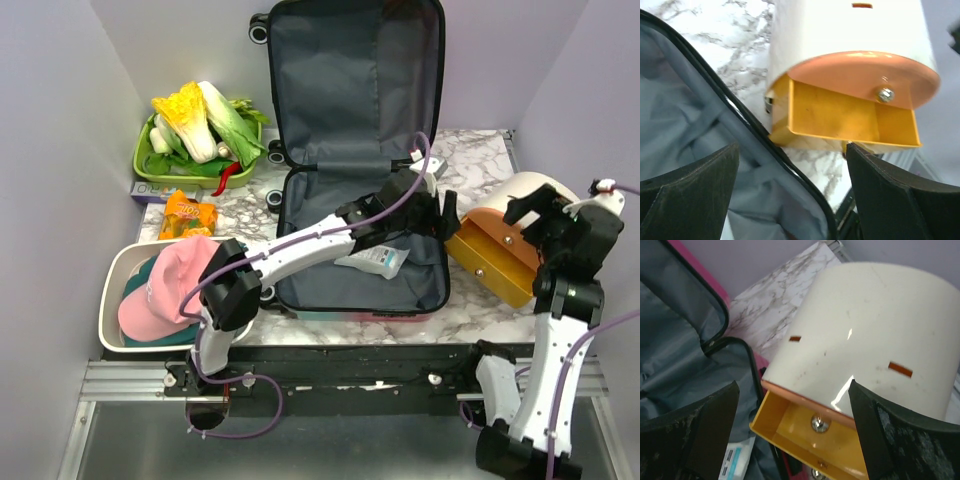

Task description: Open, take out, and arrange the luggage

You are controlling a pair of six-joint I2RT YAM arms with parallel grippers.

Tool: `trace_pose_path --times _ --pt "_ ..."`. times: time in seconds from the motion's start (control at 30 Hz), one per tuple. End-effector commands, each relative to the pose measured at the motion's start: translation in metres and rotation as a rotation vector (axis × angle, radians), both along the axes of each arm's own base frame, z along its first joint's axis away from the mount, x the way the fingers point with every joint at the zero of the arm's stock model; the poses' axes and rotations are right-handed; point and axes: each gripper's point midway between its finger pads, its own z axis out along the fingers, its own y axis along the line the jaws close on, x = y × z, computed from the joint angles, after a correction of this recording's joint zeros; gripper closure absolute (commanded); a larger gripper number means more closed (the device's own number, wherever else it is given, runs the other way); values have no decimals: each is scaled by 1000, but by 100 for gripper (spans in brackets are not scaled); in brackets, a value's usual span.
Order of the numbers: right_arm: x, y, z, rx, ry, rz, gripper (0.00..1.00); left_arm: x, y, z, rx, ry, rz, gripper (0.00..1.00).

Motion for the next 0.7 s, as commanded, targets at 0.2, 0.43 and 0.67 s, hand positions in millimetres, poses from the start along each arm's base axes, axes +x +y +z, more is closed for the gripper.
trace_pose_path --times 0.2,0.43,0.67 --pt "-57 -26 -36 47 13 -325 0 9 -47 -29 19 -17 -220 8" --pt "-50 -39 -39 97 11 -417 0 47 -65 -59 147 -39 -123 23" --pt "-57 -54 -29 40 15 -480 0 55 -53 -70 185 -73 -67 32"
